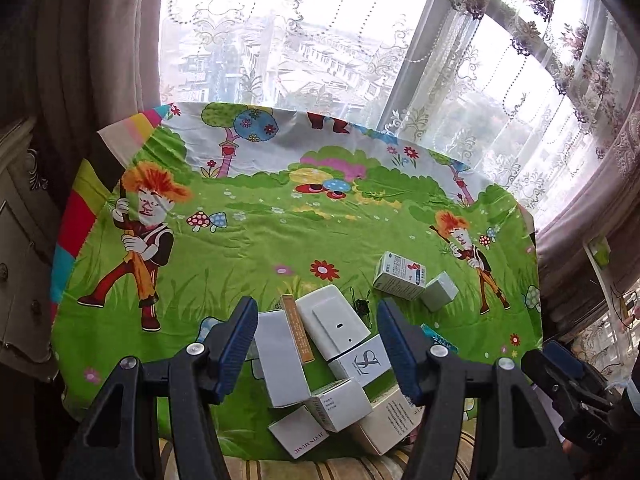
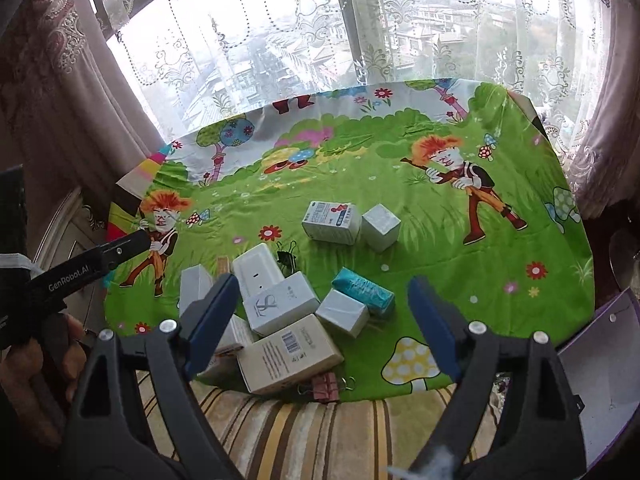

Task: Organize rigid objects
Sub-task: 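Reach over the pile and grasp the tall grey-white box with the left tool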

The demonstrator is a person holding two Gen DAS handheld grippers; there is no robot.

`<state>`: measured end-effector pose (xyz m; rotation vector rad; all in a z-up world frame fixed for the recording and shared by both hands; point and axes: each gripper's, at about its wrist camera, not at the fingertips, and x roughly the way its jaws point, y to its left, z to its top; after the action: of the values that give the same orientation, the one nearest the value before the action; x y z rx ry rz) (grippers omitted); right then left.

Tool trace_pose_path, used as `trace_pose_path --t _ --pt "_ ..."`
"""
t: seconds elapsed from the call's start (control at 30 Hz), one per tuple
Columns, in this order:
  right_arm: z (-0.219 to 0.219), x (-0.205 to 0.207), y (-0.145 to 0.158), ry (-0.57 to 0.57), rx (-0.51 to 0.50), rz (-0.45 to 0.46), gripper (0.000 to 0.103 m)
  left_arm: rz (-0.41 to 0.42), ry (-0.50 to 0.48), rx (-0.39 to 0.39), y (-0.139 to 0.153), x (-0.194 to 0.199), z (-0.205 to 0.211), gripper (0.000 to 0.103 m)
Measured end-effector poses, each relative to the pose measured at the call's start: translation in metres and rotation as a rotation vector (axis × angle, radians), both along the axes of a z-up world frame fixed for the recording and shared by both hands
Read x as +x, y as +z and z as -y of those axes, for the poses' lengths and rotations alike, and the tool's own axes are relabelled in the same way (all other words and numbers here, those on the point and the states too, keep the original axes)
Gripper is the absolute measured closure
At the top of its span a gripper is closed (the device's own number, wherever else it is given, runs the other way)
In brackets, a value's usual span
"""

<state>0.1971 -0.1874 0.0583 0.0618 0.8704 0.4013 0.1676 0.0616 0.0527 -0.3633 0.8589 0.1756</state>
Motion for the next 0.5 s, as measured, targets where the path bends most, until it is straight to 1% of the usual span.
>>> trace_pose_path --t 0.13,0.17,0.27,0.3,0.33,0.43,0.5 --pt "-0.012 0.002 -0.036 0.034 -0.049 -0.012 0.015 -0.077 0.028 -0.029 -0.047 -0.004 -0.006 0.040" --pt "-0.015 0.002 -0.048 0.042 -0.070 -0.030 0.015 -0.093 0.031 -0.037 -0.057 -0.005 -0.007 0.040" --pt "-0.026 0.005 -0.079 0.097 -0.118 -0.131 0.015 -0.140 0.050 -0.051 -0.080 -0.007 -0.006 0.040" --pt "-0.028 0.004 -0.085 0.114 -0.130 -0.147 0.015 -0.153 0.047 -0.051 -0.084 -0.008 -0.004 0.041" --pt "-0.031 0.004 -0.087 0.123 -0.140 -0.149 0.015 -0.148 0.041 -0.049 -0.084 -0.010 -0.002 0.041" --pt "-0.037 -0.005 -0.085 0.158 -0.167 -0.114 0.015 -0.099 0.022 -0.047 -0.072 -0.019 0.005 0.041" --pt "-0.045 -0.011 -0.087 0.192 -0.200 -0.097 0.015 -0.092 -0.016 -0.093 -0.068 -0.021 0.013 0.041"
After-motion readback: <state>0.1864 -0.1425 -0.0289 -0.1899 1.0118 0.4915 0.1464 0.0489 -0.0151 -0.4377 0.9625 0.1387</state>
